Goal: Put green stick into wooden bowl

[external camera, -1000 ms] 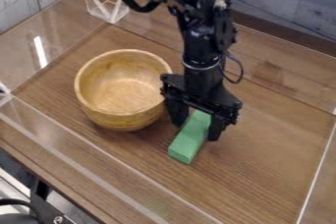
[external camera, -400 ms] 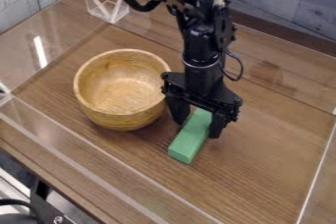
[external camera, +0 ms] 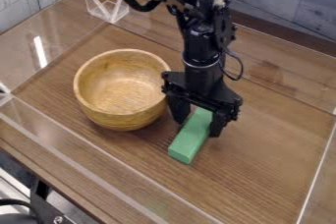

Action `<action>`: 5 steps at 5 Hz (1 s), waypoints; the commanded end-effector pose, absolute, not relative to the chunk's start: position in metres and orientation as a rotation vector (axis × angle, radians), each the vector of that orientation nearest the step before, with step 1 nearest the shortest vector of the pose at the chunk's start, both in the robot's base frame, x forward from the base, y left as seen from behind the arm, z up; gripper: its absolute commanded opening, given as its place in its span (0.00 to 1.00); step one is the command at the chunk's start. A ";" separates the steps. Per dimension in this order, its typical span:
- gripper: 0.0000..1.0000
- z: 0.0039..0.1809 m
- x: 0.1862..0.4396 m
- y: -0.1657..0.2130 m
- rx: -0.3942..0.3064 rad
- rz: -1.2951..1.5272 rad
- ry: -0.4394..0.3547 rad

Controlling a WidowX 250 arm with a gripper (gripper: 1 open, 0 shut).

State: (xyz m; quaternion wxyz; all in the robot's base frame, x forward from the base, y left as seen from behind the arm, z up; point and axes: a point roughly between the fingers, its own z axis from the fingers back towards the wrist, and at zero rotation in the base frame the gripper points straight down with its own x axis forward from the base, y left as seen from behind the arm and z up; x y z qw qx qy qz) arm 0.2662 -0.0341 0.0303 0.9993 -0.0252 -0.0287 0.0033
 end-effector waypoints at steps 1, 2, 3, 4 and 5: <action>1.00 0.037 0.274 -0.030 -0.051 0.018 -0.094; 1.00 0.036 0.273 -0.030 -0.050 0.019 -0.092; 1.00 0.036 0.271 -0.030 -0.049 0.020 -0.091; 1.00 0.035 0.270 -0.029 -0.048 0.021 -0.088; 1.00 0.035 0.268 -0.029 -0.047 0.022 -0.085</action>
